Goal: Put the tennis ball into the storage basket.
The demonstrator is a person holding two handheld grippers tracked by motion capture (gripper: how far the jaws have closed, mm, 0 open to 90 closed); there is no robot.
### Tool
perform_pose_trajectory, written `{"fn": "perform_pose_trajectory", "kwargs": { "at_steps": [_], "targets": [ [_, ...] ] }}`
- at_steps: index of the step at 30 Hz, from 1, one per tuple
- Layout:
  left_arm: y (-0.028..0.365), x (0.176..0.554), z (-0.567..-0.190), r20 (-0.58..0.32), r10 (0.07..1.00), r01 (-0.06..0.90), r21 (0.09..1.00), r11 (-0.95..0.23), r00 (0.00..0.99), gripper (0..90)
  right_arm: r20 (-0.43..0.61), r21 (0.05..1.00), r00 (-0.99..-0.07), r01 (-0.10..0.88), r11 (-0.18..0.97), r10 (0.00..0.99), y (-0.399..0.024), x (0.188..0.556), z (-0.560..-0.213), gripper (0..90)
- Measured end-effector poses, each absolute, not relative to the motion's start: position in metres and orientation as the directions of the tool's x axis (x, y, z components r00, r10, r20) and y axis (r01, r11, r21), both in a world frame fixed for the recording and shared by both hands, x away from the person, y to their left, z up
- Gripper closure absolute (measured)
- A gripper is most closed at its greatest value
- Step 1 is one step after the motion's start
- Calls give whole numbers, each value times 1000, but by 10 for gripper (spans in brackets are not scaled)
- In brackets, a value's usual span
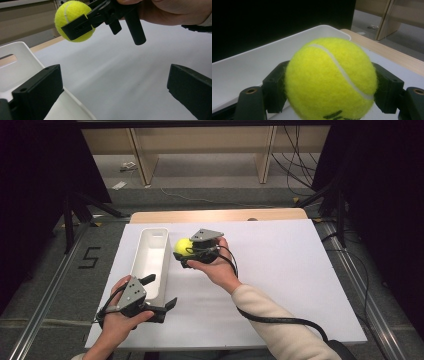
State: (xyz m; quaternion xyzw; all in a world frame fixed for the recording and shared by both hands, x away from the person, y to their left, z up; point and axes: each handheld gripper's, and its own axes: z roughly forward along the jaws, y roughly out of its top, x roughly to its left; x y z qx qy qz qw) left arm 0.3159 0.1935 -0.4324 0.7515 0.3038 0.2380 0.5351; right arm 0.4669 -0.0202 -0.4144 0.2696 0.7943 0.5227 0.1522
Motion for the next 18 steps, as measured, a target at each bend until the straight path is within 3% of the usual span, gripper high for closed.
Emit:
{"fn": "perform_pose_trajectory", "kwargs": {
  "at_steps": [18],
  "targets": [
    [194,315,-432,31,713,200,950,-238,700,0,37,914,-808,266,307,588,-16,466,-412,266]
  ]
}}
